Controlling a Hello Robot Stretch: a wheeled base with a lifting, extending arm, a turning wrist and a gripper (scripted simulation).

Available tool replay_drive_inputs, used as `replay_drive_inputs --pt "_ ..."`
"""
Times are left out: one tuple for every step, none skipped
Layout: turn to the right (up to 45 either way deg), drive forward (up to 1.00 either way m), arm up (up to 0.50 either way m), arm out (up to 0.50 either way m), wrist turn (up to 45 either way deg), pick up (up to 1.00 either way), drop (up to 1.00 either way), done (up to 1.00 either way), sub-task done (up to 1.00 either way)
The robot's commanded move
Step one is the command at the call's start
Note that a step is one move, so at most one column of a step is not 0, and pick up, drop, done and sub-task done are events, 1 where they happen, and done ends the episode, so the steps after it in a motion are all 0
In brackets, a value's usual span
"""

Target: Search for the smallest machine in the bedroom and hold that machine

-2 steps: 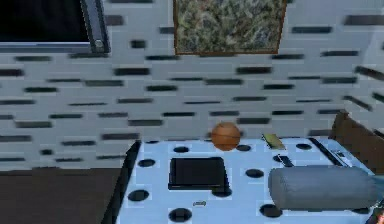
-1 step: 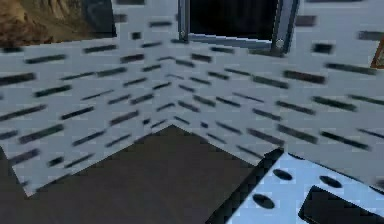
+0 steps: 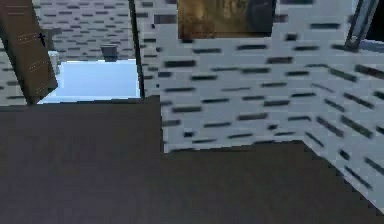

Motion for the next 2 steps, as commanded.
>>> replay_drive_inputs --pt "45.0 0.0 0.0 0.0 0.0 0.0 0.0 0.0 0.0" --pt "27.0 0.0 0.0 0.0 0.0 0.0 0.0 0.0 0.0"
